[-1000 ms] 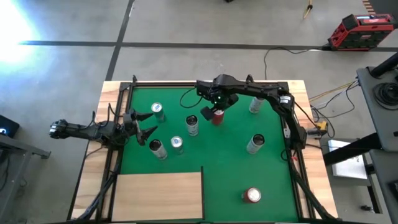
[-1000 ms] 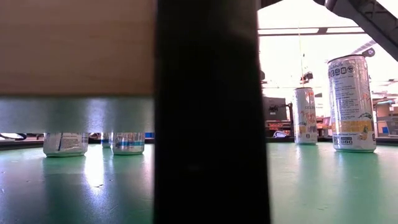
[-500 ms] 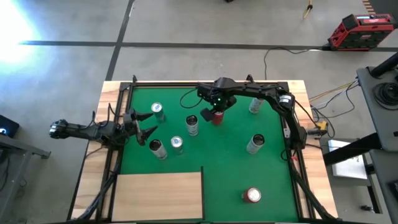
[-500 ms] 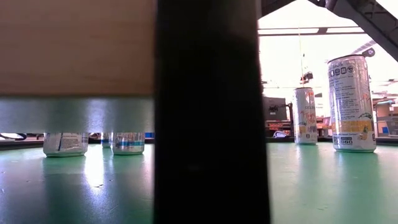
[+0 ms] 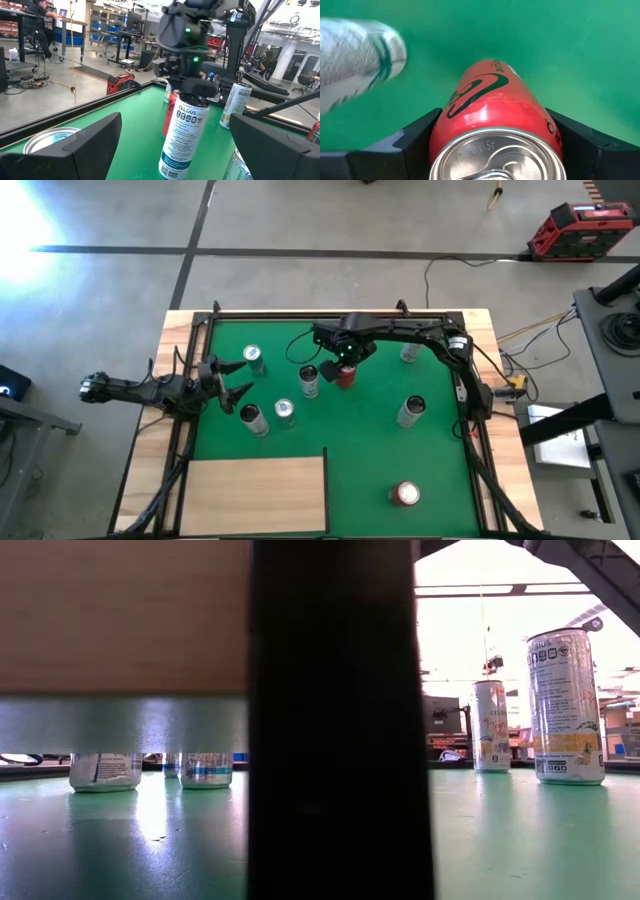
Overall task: Place canned beverage on shelf
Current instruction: Move the top red soda can to the center of the table
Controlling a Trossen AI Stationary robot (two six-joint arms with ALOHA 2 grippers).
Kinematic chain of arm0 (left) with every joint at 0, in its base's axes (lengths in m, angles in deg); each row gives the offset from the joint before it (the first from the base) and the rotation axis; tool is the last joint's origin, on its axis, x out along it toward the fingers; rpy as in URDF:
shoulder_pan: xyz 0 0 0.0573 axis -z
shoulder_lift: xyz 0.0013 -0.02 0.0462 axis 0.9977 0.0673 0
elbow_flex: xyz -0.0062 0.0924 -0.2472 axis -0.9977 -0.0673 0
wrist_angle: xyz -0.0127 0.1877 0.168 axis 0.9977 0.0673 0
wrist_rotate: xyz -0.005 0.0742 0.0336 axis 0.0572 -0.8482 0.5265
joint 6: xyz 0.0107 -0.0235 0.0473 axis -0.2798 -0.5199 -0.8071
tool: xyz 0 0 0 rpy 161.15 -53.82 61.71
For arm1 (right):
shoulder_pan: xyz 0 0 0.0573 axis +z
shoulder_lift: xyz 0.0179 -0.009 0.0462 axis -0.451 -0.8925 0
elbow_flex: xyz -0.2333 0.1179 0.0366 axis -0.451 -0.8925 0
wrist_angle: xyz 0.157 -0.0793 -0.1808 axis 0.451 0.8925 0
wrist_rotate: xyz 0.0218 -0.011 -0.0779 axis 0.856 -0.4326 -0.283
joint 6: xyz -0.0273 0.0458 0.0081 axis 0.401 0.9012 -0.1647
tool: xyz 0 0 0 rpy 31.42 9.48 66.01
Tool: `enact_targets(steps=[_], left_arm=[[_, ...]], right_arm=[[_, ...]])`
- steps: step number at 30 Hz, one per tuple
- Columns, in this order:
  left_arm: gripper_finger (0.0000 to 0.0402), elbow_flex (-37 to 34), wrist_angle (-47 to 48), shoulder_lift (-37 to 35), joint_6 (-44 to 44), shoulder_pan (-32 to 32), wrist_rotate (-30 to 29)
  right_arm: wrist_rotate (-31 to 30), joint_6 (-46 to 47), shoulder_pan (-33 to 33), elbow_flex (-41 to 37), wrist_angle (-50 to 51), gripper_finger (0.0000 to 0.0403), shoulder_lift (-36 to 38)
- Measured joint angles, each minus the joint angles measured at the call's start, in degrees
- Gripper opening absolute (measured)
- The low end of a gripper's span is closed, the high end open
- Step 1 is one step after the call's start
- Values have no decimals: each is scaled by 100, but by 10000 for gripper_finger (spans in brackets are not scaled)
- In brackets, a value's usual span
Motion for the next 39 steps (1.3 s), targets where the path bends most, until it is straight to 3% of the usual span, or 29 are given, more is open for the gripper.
enact_targets(steps=[11,20,39], left_arm=[[355,0,2,1,0,0,1],[355,0,0,1,0,1,0],[355,0,1,0,0,0,2]], right_arm=[[-331,595,846,530,590,294,68],[-613,1075,1556,739,339,294,76],[-925,267,2420,643,-848,294,52]])
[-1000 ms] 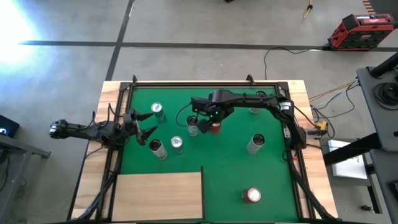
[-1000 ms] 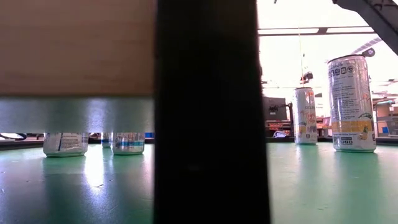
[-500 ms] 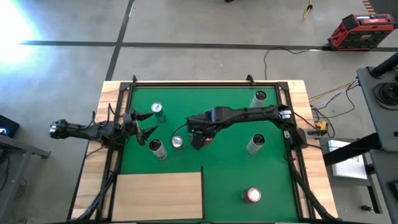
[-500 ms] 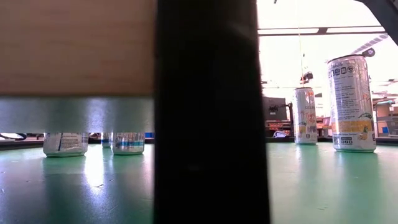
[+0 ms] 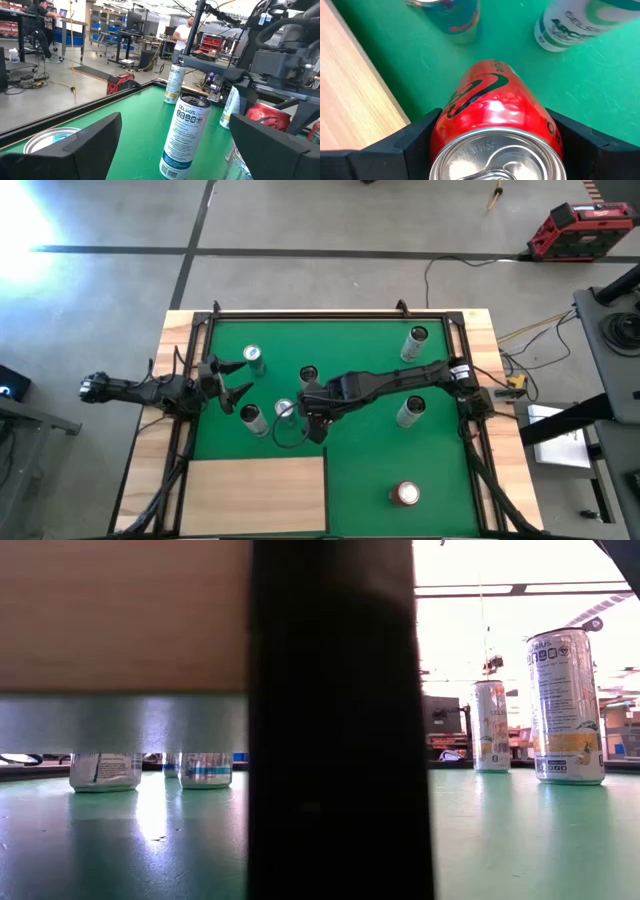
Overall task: Place canned beverage on shelf
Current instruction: Move the top red soda can to the center of the table
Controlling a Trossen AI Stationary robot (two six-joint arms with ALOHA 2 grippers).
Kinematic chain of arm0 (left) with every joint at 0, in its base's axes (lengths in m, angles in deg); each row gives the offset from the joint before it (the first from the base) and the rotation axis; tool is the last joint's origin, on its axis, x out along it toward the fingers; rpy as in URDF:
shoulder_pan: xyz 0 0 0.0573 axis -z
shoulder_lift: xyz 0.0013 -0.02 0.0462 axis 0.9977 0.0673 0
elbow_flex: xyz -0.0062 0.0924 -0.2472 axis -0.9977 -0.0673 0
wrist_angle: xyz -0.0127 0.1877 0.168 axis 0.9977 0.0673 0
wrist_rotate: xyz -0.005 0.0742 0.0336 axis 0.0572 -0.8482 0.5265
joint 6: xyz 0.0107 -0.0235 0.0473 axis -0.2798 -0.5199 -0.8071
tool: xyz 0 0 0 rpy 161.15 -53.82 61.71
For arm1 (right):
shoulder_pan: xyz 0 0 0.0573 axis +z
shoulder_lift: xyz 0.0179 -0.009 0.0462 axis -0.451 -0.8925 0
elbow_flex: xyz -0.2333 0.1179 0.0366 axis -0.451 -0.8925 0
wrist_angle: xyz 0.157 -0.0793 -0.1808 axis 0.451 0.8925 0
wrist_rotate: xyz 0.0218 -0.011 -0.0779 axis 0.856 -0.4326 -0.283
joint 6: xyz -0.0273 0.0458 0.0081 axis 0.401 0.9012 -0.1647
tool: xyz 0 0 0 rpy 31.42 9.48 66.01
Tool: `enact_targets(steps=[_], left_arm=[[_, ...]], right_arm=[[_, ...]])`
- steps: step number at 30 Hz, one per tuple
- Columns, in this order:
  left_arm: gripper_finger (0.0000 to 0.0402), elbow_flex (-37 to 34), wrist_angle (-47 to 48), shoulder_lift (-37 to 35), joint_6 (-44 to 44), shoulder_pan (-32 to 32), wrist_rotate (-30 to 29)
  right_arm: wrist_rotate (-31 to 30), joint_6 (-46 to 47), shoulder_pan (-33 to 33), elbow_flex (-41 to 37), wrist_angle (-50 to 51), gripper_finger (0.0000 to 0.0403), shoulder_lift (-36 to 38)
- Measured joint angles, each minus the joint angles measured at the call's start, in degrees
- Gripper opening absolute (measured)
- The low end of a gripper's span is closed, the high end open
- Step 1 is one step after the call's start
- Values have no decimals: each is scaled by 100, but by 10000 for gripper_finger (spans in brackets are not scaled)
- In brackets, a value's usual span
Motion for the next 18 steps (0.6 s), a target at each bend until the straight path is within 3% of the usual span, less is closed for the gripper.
enact_targets(steps=[13,18], left_arm=[[355,0,0,1,0,1,0],[355,0,-2,0,0,1,-2]], right_arm=[[-4,-198,-17,-313,-390,294,-15],[0,-225,-17,-326,-416,314,-15]])
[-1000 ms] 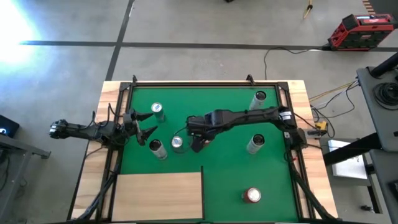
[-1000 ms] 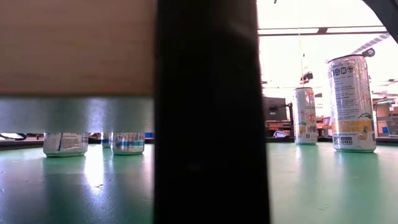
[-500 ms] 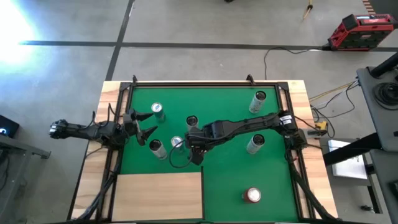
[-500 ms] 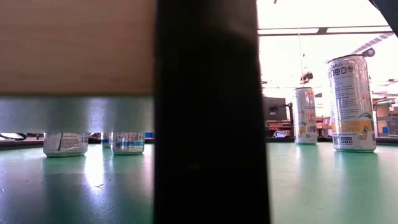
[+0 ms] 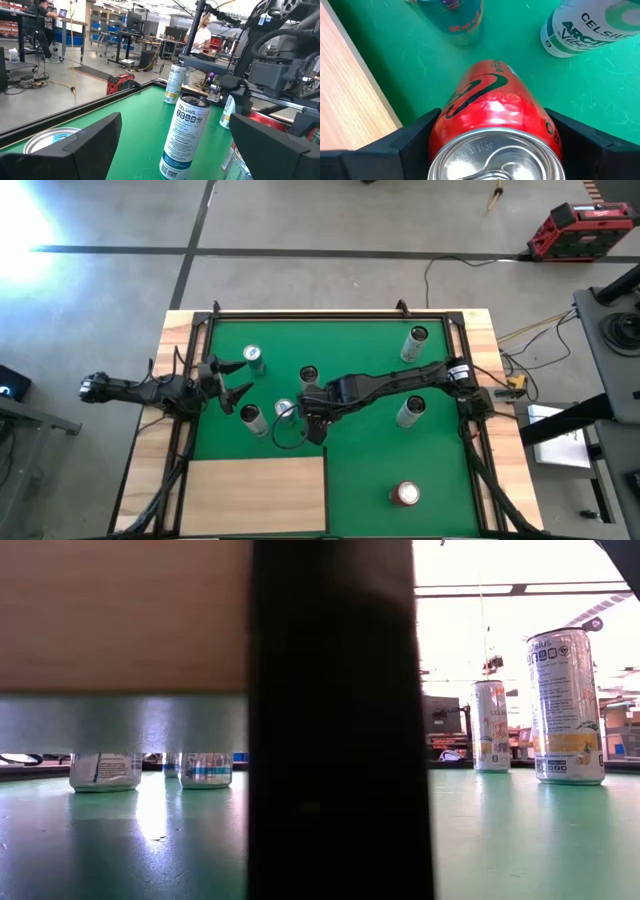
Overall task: Place canned beverage on shelf
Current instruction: Move the top red soda can to the center of the table
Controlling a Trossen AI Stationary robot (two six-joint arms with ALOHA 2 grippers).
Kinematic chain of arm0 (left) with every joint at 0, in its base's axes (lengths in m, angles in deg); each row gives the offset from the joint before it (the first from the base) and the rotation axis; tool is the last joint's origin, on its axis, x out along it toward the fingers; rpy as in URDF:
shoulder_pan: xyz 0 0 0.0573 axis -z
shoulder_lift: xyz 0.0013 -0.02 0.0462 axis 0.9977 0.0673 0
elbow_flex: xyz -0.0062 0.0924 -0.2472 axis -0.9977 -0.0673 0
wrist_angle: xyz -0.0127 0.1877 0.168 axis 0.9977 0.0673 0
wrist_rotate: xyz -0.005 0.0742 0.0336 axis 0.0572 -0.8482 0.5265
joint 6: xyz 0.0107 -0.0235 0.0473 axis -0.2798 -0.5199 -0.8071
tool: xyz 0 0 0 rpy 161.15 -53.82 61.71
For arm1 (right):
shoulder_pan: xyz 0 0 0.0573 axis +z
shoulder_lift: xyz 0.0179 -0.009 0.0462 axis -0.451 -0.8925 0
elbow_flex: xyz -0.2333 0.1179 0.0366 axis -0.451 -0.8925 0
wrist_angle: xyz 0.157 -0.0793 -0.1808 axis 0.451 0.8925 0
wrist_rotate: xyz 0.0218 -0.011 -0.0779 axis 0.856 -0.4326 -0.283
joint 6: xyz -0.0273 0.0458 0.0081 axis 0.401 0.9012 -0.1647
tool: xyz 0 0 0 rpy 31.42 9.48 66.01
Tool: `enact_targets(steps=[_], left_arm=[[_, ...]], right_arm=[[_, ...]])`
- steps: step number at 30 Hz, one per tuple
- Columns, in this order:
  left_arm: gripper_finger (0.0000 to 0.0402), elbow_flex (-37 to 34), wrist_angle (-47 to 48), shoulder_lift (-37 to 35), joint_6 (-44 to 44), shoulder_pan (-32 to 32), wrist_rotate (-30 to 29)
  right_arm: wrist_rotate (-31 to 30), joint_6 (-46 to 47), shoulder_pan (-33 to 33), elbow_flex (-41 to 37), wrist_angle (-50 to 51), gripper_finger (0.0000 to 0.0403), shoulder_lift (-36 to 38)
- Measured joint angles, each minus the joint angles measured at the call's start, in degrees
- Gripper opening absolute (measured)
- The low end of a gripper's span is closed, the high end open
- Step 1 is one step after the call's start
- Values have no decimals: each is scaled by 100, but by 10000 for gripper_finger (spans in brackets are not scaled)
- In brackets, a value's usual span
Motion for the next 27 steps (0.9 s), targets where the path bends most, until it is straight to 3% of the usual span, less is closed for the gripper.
enact_targets(steps=[27], left_arm=[[355,0,2,0,0,-1,1]], right_arm=[[9,46,0,-243,-55,315,-81]])
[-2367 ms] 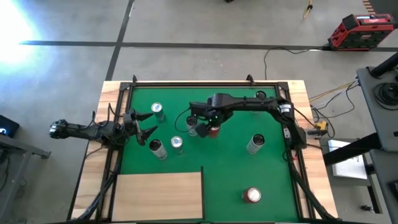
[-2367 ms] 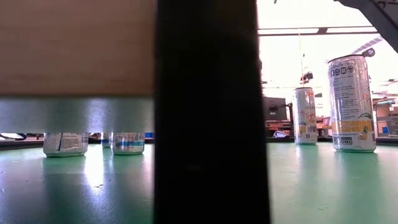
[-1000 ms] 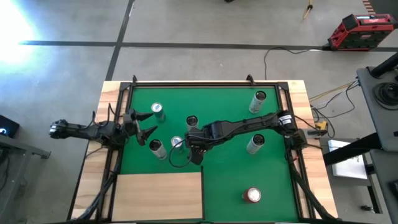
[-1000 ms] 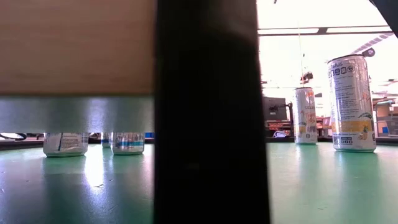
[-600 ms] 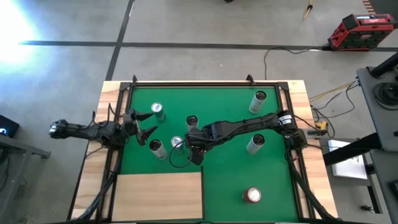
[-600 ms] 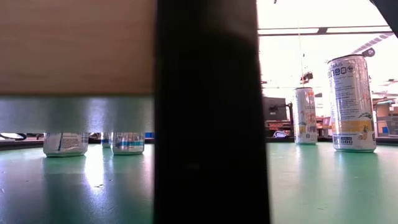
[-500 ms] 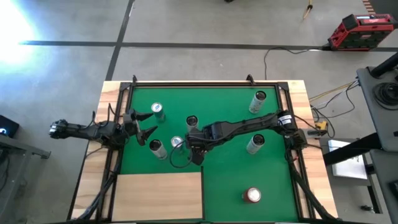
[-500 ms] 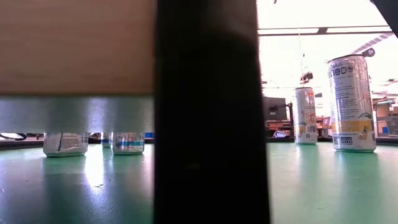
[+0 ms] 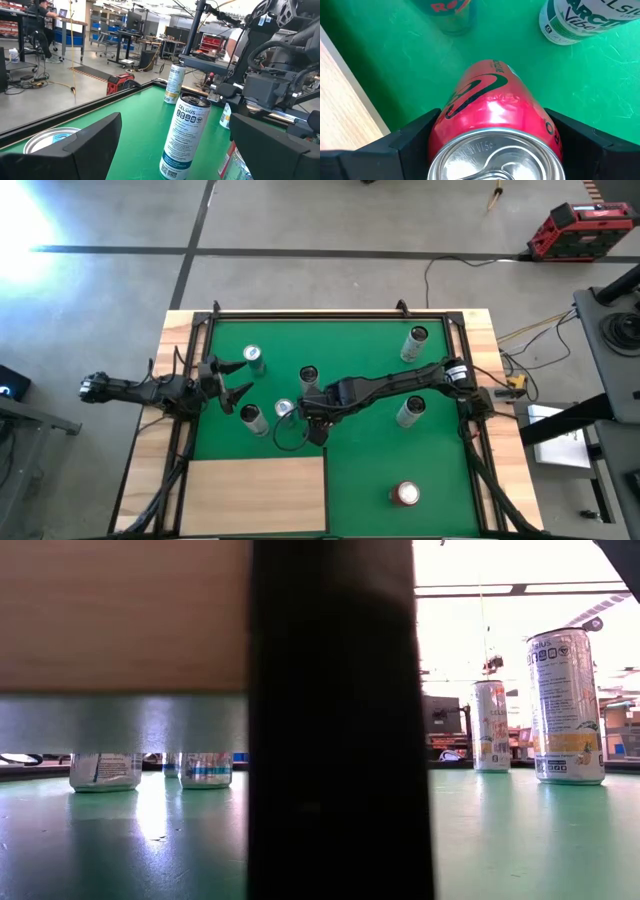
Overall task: Place canned beverage on shelf
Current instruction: Move the top red soda can to the center of the table
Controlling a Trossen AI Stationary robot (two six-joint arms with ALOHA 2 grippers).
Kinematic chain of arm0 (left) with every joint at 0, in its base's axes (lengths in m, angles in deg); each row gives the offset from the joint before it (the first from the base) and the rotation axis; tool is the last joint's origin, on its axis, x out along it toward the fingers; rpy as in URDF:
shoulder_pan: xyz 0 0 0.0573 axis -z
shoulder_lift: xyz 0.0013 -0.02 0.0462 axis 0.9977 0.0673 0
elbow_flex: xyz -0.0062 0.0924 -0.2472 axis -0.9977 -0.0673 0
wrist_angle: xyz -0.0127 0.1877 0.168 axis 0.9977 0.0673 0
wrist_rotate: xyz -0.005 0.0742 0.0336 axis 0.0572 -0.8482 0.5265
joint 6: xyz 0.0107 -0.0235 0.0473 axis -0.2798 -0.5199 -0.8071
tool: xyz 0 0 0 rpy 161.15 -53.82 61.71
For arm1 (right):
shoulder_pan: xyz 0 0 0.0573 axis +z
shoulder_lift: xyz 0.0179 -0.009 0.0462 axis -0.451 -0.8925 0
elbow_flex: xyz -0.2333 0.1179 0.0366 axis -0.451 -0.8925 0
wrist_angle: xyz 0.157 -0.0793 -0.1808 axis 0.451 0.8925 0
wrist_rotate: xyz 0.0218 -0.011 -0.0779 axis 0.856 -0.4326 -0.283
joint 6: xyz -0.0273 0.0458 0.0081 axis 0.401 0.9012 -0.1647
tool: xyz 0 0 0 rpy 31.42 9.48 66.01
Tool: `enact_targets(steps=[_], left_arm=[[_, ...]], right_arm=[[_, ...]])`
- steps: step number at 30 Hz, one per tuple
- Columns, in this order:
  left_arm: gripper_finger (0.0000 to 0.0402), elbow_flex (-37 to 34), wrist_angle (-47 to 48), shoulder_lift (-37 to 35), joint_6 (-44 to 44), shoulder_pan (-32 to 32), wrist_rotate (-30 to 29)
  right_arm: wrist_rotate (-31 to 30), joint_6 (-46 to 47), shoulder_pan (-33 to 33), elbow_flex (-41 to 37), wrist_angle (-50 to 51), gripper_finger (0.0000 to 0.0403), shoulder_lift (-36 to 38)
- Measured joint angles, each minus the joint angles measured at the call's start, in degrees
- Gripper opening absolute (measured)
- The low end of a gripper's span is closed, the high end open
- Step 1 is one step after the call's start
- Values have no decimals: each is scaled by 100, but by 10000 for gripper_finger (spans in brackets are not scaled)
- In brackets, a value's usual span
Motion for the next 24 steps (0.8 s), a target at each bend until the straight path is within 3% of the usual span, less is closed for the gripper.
enact_targets(steps=[19,24], left_arm=[[355,0,0,0,0,1,1],[355,0,0,0,0,0,1]], right_arm=[[-18,-15,-50,-183,-393,316,0],[-166,-19,-63,-187,-420,334,0]])
